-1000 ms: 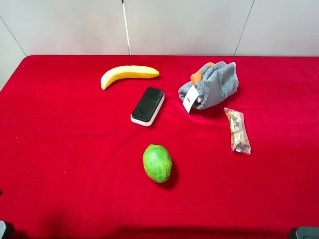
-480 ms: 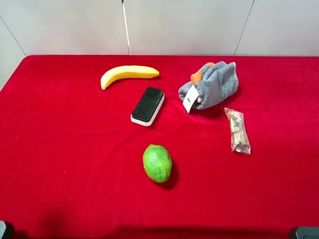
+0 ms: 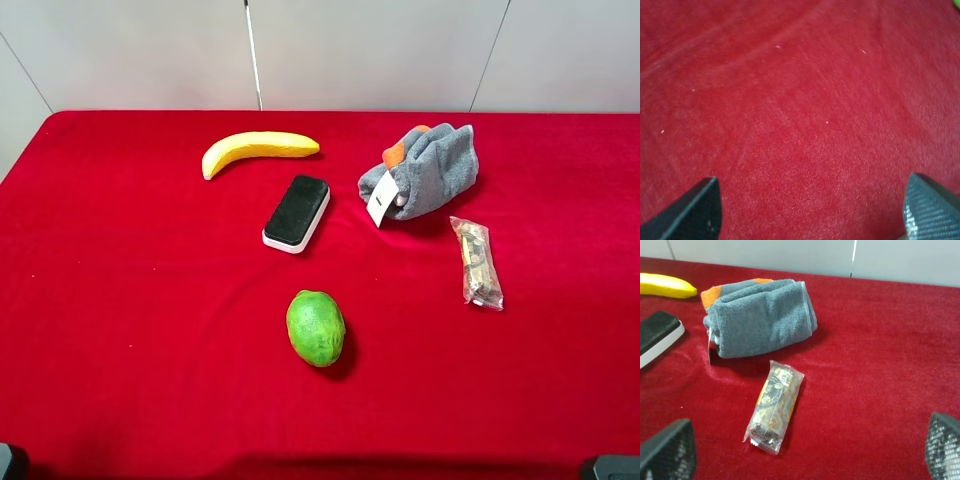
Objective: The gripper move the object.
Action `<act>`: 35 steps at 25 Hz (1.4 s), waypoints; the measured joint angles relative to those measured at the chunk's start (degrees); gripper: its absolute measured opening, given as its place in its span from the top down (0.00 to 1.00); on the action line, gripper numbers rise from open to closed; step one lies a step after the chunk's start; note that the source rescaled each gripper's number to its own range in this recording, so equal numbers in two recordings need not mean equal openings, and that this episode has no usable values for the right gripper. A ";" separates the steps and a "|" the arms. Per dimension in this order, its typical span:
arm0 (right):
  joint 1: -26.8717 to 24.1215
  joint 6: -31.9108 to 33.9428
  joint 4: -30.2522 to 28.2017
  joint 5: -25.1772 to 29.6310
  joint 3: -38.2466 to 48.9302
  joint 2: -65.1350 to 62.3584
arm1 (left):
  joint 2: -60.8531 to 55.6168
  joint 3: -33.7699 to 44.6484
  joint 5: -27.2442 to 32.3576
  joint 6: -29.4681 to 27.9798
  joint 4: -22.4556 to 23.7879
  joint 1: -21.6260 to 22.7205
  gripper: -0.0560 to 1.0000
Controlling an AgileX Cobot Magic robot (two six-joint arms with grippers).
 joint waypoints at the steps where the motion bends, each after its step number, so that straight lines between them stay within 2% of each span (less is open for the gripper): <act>1: 0.00 0.00 0.00 0.00 0.00 0.00 | -0.92 0.00 0.00 0.77 -1.01 2.31 0.35; 8: 0.00 0.00 0.00 0.00 0.00 0.00 | -5.93 0.00 0.00 2.33 -5.77 15.47 0.35; 12: 0.00 0.00 0.00 0.00 0.00 0.00 | -8.32 0.00 0.00 2.33 -7.73 19.44 0.35; 22: 0.00 0.00 0.00 0.00 0.00 0.00 | -16.64 0.05 0.05 2.33 -8.07 20.37 0.35; 35: 0.00 0.00 0.06 0.00 0.00 0.00 | -16.94 0.05 0.05 2.33 -8.12 20.37 0.35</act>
